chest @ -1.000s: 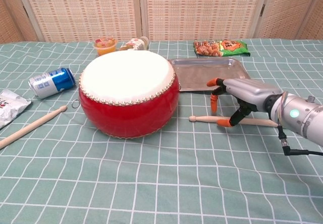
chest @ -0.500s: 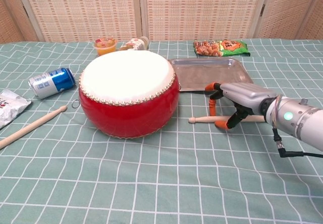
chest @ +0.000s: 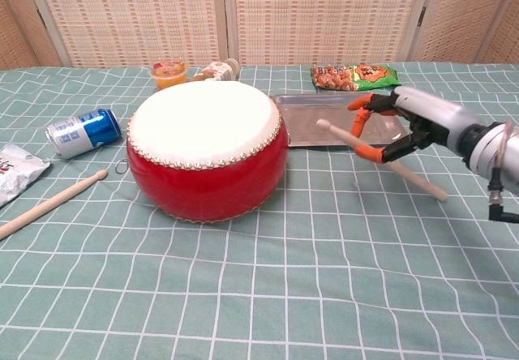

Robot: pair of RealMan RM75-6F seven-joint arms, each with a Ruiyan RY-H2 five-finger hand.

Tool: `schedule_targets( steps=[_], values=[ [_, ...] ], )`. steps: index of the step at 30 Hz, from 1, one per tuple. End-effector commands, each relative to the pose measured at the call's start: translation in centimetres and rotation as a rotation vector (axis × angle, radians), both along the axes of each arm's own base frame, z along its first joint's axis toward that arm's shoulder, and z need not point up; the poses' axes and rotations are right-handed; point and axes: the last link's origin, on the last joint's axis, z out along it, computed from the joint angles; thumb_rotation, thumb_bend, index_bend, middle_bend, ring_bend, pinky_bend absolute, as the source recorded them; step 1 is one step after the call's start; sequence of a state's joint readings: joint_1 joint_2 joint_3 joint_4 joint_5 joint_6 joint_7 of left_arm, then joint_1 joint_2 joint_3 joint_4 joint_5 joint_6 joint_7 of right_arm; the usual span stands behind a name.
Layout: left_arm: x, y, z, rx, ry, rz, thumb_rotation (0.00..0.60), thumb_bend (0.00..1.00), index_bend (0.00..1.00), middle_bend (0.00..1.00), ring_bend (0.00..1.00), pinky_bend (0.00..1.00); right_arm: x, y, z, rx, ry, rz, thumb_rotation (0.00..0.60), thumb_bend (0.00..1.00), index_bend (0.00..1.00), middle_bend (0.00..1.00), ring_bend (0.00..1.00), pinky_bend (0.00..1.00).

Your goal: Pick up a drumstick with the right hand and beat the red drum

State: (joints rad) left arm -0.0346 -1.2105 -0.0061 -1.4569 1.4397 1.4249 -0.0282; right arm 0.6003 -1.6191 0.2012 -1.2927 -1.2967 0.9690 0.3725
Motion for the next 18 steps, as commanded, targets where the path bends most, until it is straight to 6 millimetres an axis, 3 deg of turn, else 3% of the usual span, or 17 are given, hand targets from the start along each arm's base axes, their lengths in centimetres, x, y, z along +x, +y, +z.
schedule_targets(
  steps=[1,5,10,18],
  values=[
    [0.5,0.0,0.0,-0.008,0.003,-0.013,0.6,0.27,0.0,0.0,0.0,0.02,-2.4,0.0,4.5,0.003,-0.432,-0.133,0.6,0.45,0.61,0.14,0.01,0.0],
    [1.0,-0.1,0.1,-0.011,0.009,-0.02,0.6,0.27,0.0,0.0,0.0,0.02,-4.4,0.3,5.2,0.093,-0.602,-0.169,0.6,0.45,0.61,0.17,0.04,0.04],
    [1.2,-0.2,0.2,-0.016,0.016,-0.024,0.6,0.27,0.0,0.0,0.0,0.02,-5.3,-0.1,5.1,0.155,-0.768,-0.222,0.6,0.45,0.58,0.18,0.07,0.08],
    [1.4,-0.5,0.4,-0.021,0.021,-0.012,0.6,0.27,0.0,0.0,0.0,0.02,-6.9,-1.4,3.4,0.215,-0.921,-0.269,0.6,0.45,0.55,0.2,0.13,0.14]
  ],
)
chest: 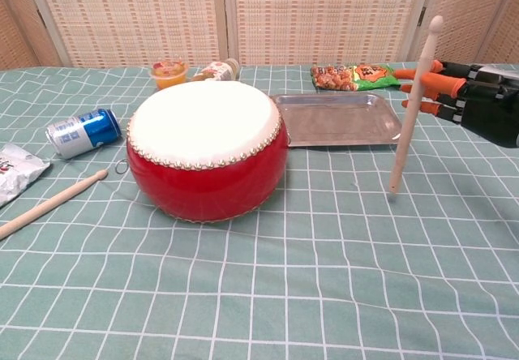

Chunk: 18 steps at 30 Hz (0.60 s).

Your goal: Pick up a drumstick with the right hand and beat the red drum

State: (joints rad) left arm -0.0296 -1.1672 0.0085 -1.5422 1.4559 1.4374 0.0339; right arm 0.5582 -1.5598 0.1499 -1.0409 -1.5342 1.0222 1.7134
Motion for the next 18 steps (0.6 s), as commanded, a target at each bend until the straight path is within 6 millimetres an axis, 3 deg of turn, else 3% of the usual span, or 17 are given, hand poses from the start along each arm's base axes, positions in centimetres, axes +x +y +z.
schedule_targets(
  steps=[1,18],
  values=[
    [0.0,-0.1,0.0,-0.002,0.0,0.003,0.6,0.27,0.0,0.0,0.0,0.02,-0.8,-0.3,-1.0,0.03,-0.053,0.012,0.6,0.45,0.55,0.21,0.14,0.15],
    [0.1,-0.4,-0.2,-0.022,0.006,0.009,0.6,0.27,0.0,0.0,0.0,0.02,-3.2,-0.4,-1.7,-0.008,-0.181,-0.036,0.6,0.45,0.5,0.27,0.25,0.27]
  ],
)
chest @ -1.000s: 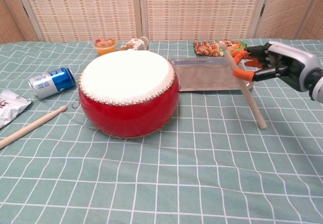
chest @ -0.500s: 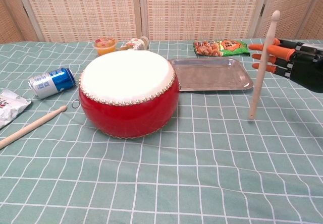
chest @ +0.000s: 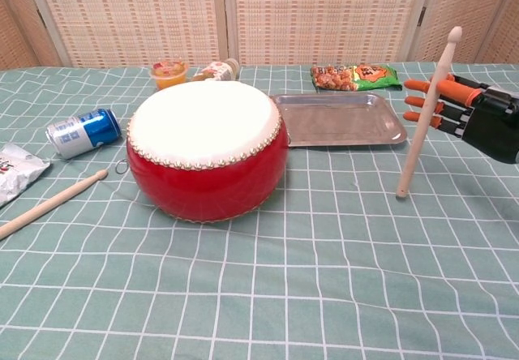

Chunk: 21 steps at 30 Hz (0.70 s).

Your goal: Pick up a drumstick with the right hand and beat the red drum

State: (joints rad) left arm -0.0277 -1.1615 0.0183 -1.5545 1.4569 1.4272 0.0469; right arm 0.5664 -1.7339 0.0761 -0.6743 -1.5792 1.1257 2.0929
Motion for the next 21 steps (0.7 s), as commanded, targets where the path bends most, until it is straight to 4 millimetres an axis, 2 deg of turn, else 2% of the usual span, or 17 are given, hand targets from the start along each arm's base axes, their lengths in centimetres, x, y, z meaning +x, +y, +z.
schedule_targets(
  steps=[1,8,11,16,21],
  values=[
    [0.0,-0.1,0.0,-0.002,0.001,0.002,0.6,0.27,0.0,0.0,0.0,0.02,-0.3,0.2,-0.1,-0.007,-0.01,0.001,0.6,0.45,0.5,0.27,0.26,0.28],
    [0.0,-0.2,0.0,-0.006,0.001,0.007,0.6,0.27,0.0,0.0,0.0,0.02,-1.2,1.1,-0.1,-0.006,-0.023,0.009,0.6,0.44,0.5,0.3,0.3,0.32],
    [0.0,-0.2,0.0,-0.008,0.002,0.005,0.6,0.27,0.0,0.0,0.0,0.02,-1.7,1.4,0.0,-0.008,-0.03,0.002,0.589,0.33,0.49,0.3,0.3,0.32],
    [0.1,-0.2,0.0,-0.009,0.002,0.002,0.6,0.27,0.0,0.0,0.0,0.02,-2.1,1.7,0.0,-0.006,-0.034,0.005,0.519,0.14,0.47,0.3,0.3,0.33],
    [0.1,-0.3,-0.1,-0.014,0.001,0.005,0.6,0.27,0.0,0.0,0.0,0.02,-2.4,2.1,-0.1,0.0,-0.032,0.014,0.502,0.11,0.47,0.3,0.3,0.35]
  ],
)
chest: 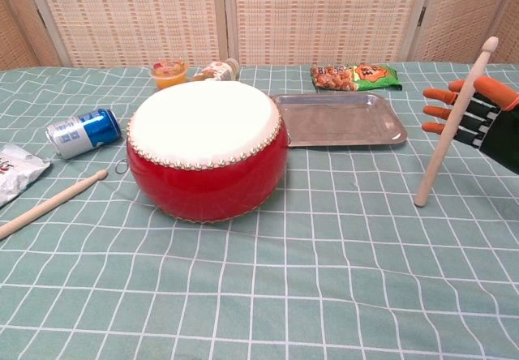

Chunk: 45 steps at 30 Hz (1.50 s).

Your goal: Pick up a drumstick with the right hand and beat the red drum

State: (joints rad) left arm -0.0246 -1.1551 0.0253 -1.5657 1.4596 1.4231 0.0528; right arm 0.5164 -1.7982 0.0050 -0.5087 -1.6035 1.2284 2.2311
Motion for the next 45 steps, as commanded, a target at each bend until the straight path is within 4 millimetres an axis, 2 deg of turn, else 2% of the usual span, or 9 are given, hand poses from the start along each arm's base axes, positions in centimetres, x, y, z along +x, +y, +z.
schedule_targets(
  steps=[1,11,20,33,38,45],
  values=[
    [0.0,0.0,0.0,-0.004,0.001,0.001,0.6,0.27,0.0,0.0,0.0,0.02,-0.2,0.3,-0.1,0.008,0.001,0.002,0.501,0.1,0.47,0.3,0.31,0.36],
    [0.0,0.1,-0.2,-0.009,-0.002,0.002,0.6,0.26,0.0,0.0,0.0,0.02,0.0,1.6,-1.1,0.033,0.029,0.052,0.502,0.1,0.54,0.33,0.36,0.38],
    [-0.2,0.0,-0.2,-0.011,-0.006,0.008,0.6,0.26,0.0,0.0,0.0,0.02,0.7,2.9,-3.0,0.076,0.072,0.101,0.502,0.1,0.55,0.35,0.36,0.38],
    [-0.6,-0.1,-0.3,-0.015,-0.013,0.022,0.6,0.27,0.0,0.0,0.0,0.02,1.7,2.8,-5.2,0.133,0.124,0.103,0.495,0.1,0.65,0.42,0.43,0.44],
    [-0.7,-0.1,-0.4,-0.017,-0.014,0.024,0.6,0.27,0.0,0.0,0.0,0.02,2.1,2.9,-5.8,0.14,0.138,0.116,0.495,0.1,0.69,0.48,0.51,0.51],
    [-0.8,0.1,-0.5,-0.023,-0.017,0.026,0.6,0.27,0.0,0.0,0.0,0.02,2.5,2.9,-6.3,0.135,0.157,0.119,0.494,0.1,0.78,0.67,0.72,0.7]
  ],
)
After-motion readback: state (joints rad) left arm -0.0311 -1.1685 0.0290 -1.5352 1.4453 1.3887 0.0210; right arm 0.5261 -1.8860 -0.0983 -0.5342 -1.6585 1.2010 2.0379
